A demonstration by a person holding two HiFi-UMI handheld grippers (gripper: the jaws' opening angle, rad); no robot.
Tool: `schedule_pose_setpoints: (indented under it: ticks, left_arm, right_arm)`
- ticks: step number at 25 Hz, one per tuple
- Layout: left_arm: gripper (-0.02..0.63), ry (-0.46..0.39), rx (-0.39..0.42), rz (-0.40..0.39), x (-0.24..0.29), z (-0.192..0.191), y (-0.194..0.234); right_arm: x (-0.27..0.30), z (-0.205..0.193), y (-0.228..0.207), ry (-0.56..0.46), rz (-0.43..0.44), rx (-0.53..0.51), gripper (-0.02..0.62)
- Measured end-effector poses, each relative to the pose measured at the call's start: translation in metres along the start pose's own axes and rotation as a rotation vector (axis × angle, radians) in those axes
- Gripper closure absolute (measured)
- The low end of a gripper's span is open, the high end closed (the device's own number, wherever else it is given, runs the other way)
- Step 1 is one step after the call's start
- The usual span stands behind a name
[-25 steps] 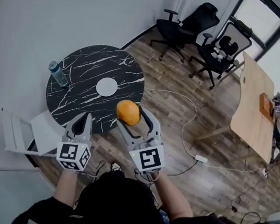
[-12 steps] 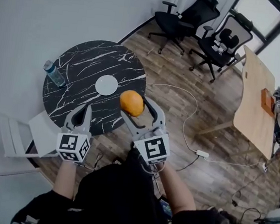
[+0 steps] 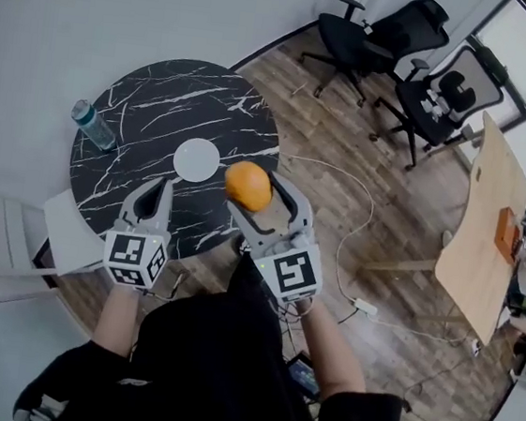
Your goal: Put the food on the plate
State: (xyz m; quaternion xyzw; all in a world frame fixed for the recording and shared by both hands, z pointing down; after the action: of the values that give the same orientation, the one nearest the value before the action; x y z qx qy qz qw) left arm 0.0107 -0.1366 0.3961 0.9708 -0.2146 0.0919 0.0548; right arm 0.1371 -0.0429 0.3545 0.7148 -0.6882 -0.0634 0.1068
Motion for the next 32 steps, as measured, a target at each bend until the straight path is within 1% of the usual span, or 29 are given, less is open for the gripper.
schedule_pose_setpoints:
  ticks: [3, 8, 14, 18, 24, 27, 29, 32]
  left_arm:
    - [0.606, 0.007, -0.022, 0.049, 0.022, 0.002, 0.014]
    - [0.606, 0.042, -0.061, 0.112, 0.052, -0.008, 0.039]
    - [0.606, 0.099, -0.144, 0.191, 0.074, -0.036, 0.060]
    - [0.606, 0.115, -0.200, 0.241, 0.082, -0.057, 0.067]
    - [0.606, 0.144, -0.303, 0.354, 0.075, -0.095, 0.079]
    - [0.606, 0.141, -0.351, 0.417, 0.069, -0.111, 0.086]
    - [0.606, 0.126, -0.383, 0.460, 0.065, -0.122, 0.091]
    - [0.606, 0.103, -0.437, 0.518, 0.060, -0.142, 0.095]
  right_arm:
    - [0.030, -0.007, -0.017, 0.011, 0.062, -0.005, 0.287]
    - [0.083, -0.027, -0.032, 0.035, 0.163, -0.012, 0.286]
    - [0.128, -0.058, -0.031, 0.110, 0.311, -0.046, 0.287]
    - [0.149, -0.078, -0.022, 0.167, 0.409, -0.066, 0.285]
    - [0.176, -0.103, -0.005, 0.229, 0.558, -0.153, 0.287]
    - [0.190, -0.113, 0.006, 0.252, 0.620, -0.187, 0.287]
    - [0.200, -0.118, 0.015, 0.263, 0.664, -0.243, 0.285]
    - [0.209, -0.127, 0.028, 0.267, 0.726, -0.360, 0.286]
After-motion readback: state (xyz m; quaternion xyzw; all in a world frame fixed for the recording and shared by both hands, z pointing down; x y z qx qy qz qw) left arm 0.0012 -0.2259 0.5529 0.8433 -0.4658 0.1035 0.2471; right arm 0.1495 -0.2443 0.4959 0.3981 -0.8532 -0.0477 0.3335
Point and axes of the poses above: the fingertips, and each gripper's own axes: x forward along the fingers, y to its left, z out of its top, the point moved 1 cm from there along -x, backward along the fingers, and after that the axes turned 10 degrees about -z, right-handed, at the moved point
